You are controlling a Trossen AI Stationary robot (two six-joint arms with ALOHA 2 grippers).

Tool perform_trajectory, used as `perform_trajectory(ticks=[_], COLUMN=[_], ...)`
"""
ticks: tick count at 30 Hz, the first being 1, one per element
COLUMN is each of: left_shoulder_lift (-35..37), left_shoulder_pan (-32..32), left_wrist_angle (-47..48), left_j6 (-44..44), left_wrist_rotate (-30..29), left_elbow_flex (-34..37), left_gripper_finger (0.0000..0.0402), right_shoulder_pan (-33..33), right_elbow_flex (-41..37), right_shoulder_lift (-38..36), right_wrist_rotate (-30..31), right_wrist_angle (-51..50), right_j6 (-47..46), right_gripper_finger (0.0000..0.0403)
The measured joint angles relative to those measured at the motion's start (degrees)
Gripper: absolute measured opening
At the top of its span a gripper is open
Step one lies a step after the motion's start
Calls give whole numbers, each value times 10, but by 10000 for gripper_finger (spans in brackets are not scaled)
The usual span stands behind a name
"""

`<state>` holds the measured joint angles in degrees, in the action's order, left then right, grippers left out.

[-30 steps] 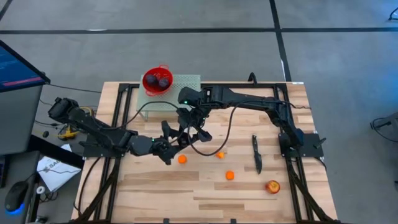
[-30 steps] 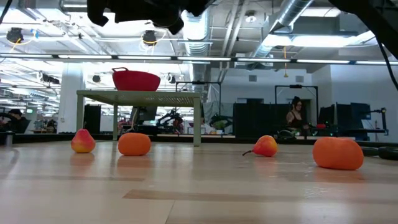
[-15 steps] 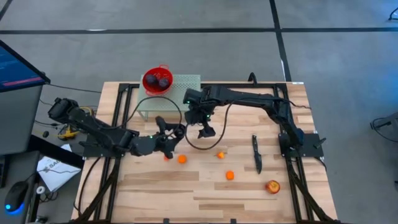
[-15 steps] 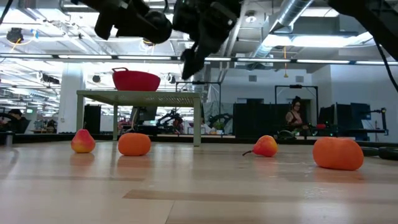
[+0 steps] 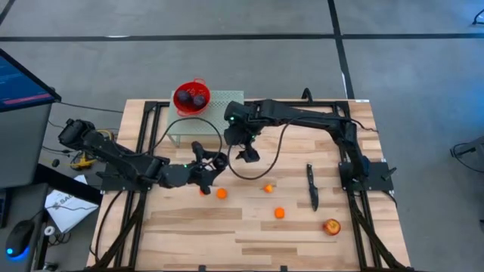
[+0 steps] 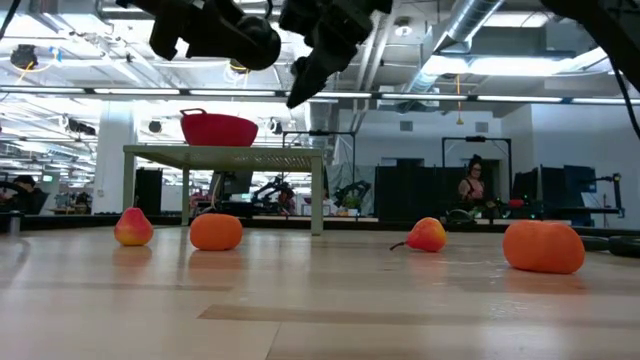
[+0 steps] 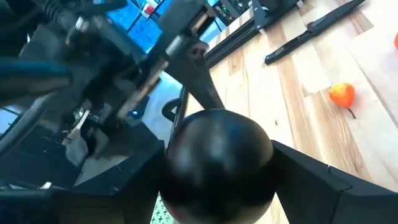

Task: Pick & Place Fruit
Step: Put the purple plum into the red strainer bowl

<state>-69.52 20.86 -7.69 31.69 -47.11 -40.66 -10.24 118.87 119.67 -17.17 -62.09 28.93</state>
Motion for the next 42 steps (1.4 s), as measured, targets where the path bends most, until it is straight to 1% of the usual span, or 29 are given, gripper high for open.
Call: perform_trajectory(ticks=[3,13,16,19,23,28,32,37,39,42], left_shoulder_lift=[0,0,10,37,83,142,173,182,181,181], left_shoulder_pan=[-4,-3,5,19,32,32,28,24,17,-5], left_wrist_angle=[-2,-12,-7,-12,-10,-11,-14,-34,-46,-83], left_j6=[-4,-6,-5,-7,-25,-63,-83,-97,-97,-101], left_wrist_rotate=[1,-1,-32,-51,-60,-60,-61,-60,-48,-35], left_elbow_flex=[0,0,1,10,36,81,112,131,133,134], left_gripper_finger=[268,264,264,262,262,263,262,264,265,264], right_shoulder_pan=[6,19,11,-7,-21,-30,-37,-33,-29,-25], right_elbow_flex=[0,-2,-6,-50,-153,-326,-478,-686,-762,-851], right_shoulder_lift=[-11,-5,-5,-19,-73,-194,-311,-439,-473,-498], right_wrist_rotate=[22,25,24,25,26,22,24,38,60,97], right_wrist_angle=[-15,-100,-132,-129,-66,90,275,588,710,879], right_j6=[1,-17,-44,-63,-78,-127,-186,-274,-307,-353], right_gripper_finger=[320,320,320,320,320,320,320,320,320,320])
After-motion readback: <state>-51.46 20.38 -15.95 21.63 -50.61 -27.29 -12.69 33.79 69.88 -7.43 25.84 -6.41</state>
